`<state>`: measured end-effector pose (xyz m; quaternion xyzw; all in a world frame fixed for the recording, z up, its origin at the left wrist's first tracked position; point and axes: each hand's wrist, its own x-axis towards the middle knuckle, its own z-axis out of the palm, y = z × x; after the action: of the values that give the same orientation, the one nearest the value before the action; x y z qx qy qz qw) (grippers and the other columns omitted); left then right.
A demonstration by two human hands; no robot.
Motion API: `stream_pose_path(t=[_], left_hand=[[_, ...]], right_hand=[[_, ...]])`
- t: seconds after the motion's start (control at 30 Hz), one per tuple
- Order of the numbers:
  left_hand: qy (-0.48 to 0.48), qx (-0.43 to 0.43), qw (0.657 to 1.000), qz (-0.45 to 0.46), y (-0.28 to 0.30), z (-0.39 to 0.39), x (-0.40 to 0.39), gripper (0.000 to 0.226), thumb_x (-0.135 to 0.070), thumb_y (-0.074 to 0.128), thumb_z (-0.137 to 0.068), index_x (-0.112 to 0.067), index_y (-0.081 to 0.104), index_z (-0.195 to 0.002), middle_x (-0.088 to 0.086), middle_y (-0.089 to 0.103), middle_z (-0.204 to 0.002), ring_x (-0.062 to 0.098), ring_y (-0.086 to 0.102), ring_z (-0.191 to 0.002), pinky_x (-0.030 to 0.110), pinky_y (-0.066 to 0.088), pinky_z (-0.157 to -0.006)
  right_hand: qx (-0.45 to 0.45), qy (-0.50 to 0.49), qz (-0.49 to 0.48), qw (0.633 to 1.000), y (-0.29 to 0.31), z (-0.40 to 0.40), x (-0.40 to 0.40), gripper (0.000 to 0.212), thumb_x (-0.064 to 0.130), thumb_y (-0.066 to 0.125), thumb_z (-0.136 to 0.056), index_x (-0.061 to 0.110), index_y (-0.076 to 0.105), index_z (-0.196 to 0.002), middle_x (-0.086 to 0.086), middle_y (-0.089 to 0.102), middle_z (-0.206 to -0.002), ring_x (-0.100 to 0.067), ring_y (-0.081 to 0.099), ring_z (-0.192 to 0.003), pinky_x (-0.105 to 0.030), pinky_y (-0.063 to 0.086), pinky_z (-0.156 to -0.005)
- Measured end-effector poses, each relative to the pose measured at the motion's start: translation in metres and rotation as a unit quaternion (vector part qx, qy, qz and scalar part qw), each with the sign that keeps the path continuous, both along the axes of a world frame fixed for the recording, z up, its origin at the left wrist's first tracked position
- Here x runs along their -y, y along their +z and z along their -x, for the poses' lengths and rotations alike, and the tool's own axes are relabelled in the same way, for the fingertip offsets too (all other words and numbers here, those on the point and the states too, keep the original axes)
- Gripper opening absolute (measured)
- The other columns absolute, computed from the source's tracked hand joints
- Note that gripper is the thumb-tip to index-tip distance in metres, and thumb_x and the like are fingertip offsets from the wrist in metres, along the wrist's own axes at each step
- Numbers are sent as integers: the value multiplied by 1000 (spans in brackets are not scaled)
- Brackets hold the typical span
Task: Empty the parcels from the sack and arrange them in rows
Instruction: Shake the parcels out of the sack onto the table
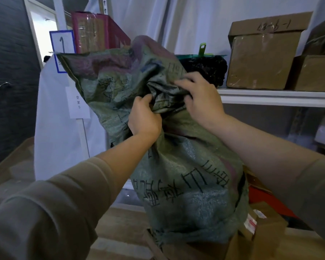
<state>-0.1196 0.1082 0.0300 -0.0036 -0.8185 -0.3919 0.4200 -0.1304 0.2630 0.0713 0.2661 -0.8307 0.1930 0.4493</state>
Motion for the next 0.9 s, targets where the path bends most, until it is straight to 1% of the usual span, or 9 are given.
stream_pose_path(t=[0.13, 0.27, 0.4, 0.5, 0.57, 0.63, 0.7, 0.8, 0.9], left_hand=[[-13, -54, 997, -53, -1, -6, 1, 61, -1, 60, -84, -19, 36, -138, -6, 52, -100, 19, 53, -87, 34, 40, -67], [-59, -85, 994, -20, -6, 1, 6, 61, 2, 62, -82, -21, 48, -137, 6, 62, -123, 24, 59, -111, 43, 52, -91], [-109, -86, 986, 92, -8, 1, 12, 62, 4, 63, -81, -17, 54, -139, 8, 59, -133, 24, 53, -125, 42, 44, -107], [-109, -47, 970, 213, -5, -8, 19, 63, -15, 66, -85, -19, 47, -145, 7, 58, -135, 26, 53, -125, 42, 49, -98], [25, -73, 923, 376, 2, -20, 24, 66, -37, 70, -84, -22, 44, -143, 6, 56, -131, 27, 54, -118, 37, 49, -80], [121, -149, 854, 485, 4, -25, 30, 86, -52, 80, -68, -18, 44, -138, 11, 52, -127, 33, 50, -113, 39, 42, -81], [150, -155, 851, 479, 5, -22, 36, 119, -62, 85, -52, -18, 29, -148, 19, 39, -141, 38, 37, -127, 48, 33, -101], [119, -17, 888, 444, 8, -15, 33, 145, -67, 84, -51, -30, -10, -156, 19, -9, -163, 44, 3, -149, 68, 14, -115], [41, 47, 909, 411, 9, -12, 26, 129, -51, 85, -65, -38, -6, -155, 10, -11, -165, 41, 19, -147, 64, 38, -105]], right_hand=[[119, -56, -125, 983, -9, -1, 1, 59, 32, 61, -89, 23, 47, -145, -3, 32, -157, -31, 32, -139, -49, 31, -105], [117, -105, -204, 966, -18, -4, 7, 88, 62, 76, -68, 27, 44, -143, -2, 14, -163, -29, 14, -147, -55, 18, -113], [5, -148, -148, 978, -25, -4, 16, 46, 37, 83, -68, 18, 70, -108, -7, 24, -162, -34, 18, -147, -53, 16, -115], [-36, -153, -143, 977, -28, 1, 11, 29, 19, 77, -70, 12, 76, -97, -11, 47, -147, -34, 34, -139, -51, 20, -113], [-36, -159, -144, 976, -27, 3, 6, 27, 16, 71, -73, 12, 75, -99, -9, 62, -123, -32, 48, -125, -48, 23, -109], [-32, -148, -109, 982, -26, 4, 3, 19, 16, 68, -75, 13, 72, -94, -4, 67, -102, -29, 56, -112, -45, 24, -107], [-23, -96, -65, 993, -26, 5, 2, 12, 15, 69, -73, 14, 68, -85, -1, 67, -90, -29, 57, -107, -47, 26, -106], [4, -3, -41, 999, -29, 3, 7, 17, 11, 69, -71, 16, 67, -87, 5, 62, -86, -28, 56, -103, -49, 29, -102], [7, 47, -27, 999, -30, -2, 12, 19, 9, 71, -70, 15, 69, -88, 4, 66, -92, -25, 53, -106, -44, 28, -95]])
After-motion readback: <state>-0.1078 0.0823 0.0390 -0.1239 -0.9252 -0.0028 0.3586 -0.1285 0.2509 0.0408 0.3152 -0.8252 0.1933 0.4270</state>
